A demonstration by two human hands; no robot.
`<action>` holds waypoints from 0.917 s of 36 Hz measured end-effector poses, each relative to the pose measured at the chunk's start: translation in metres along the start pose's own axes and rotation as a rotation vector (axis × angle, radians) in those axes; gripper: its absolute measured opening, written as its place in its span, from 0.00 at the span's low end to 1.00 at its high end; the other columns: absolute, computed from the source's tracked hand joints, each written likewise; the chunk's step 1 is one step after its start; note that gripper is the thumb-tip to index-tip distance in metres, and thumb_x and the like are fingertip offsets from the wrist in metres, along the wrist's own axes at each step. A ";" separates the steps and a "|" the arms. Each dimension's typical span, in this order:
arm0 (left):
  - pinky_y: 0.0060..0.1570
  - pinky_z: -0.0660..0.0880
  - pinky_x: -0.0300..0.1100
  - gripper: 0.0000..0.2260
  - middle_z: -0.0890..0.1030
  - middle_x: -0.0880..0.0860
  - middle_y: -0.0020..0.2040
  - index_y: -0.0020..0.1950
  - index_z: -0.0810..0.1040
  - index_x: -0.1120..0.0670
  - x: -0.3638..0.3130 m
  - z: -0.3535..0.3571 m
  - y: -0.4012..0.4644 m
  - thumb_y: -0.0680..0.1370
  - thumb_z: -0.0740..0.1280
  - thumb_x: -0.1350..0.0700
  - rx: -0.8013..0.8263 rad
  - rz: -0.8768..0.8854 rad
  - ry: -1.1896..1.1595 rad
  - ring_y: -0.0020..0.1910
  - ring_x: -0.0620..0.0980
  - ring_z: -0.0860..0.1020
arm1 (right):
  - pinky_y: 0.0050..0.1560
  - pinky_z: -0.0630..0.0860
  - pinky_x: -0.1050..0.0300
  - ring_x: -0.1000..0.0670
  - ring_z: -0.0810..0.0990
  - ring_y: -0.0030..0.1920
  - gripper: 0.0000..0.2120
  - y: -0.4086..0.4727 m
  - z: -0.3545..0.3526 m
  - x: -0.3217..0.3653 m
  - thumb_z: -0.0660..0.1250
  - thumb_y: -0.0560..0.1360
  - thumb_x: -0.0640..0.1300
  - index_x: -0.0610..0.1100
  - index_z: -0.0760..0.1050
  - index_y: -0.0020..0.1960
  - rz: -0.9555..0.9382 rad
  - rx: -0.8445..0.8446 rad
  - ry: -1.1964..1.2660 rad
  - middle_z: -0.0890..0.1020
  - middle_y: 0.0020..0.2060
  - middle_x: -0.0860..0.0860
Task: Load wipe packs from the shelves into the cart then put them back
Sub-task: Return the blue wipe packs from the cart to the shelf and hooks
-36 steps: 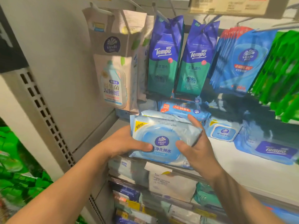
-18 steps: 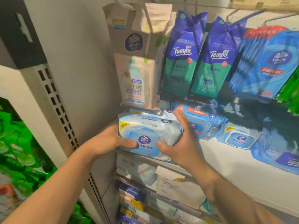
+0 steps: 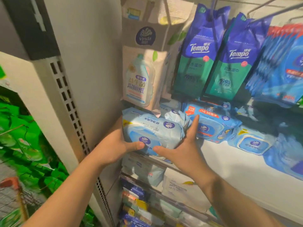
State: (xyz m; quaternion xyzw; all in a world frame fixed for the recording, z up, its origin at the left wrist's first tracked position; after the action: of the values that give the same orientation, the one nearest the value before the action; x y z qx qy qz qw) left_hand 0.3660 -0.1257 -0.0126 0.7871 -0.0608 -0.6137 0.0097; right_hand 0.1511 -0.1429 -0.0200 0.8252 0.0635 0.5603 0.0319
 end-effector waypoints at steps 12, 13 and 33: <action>0.41 0.73 0.38 0.10 0.81 0.41 0.36 0.43 0.75 0.46 0.010 -0.013 -0.004 0.76 0.74 0.45 -0.164 -0.201 0.416 0.38 0.41 0.79 | 0.48 0.63 0.86 0.81 0.70 0.52 0.50 0.006 0.022 0.013 0.84 0.63 0.38 0.45 0.55 0.75 -0.055 0.014 -0.052 0.70 0.54 0.67; 0.42 0.72 0.42 0.11 0.80 0.43 0.39 0.45 0.74 0.46 0.011 -0.013 -0.005 0.77 0.73 0.43 -0.176 -0.228 0.456 0.39 0.45 0.78 | 0.45 0.61 0.87 0.85 0.66 0.48 0.49 0.006 0.023 0.015 0.83 0.64 0.38 0.43 0.56 0.74 -0.055 0.012 -0.063 0.67 0.52 0.68; 0.45 0.69 0.40 0.20 0.83 0.54 0.58 0.60 0.76 0.54 -0.004 -0.011 -0.037 0.76 0.74 0.43 -0.263 -0.133 0.521 0.58 0.55 0.80 | 0.66 0.77 0.53 0.57 0.78 0.64 0.39 -0.010 0.030 0.024 0.75 0.61 0.65 0.57 0.73 0.70 0.011 -0.019 -0.390 0.77 0.65 0.59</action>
State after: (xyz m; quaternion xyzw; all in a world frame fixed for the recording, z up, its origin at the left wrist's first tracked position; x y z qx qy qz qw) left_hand 0.3789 -0.0896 -0.0096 0.9124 0.0757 -0.3927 0.0869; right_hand 0.1870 -0.1295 -0.0106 0.9181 0.0464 0.3907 0.0484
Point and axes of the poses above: each hand's wrist, its own y-axis towards the middle knuckle, its own z-axis out of the palm, x = y × z, the point moved 6 cm from there along y, towards the middle knuckle
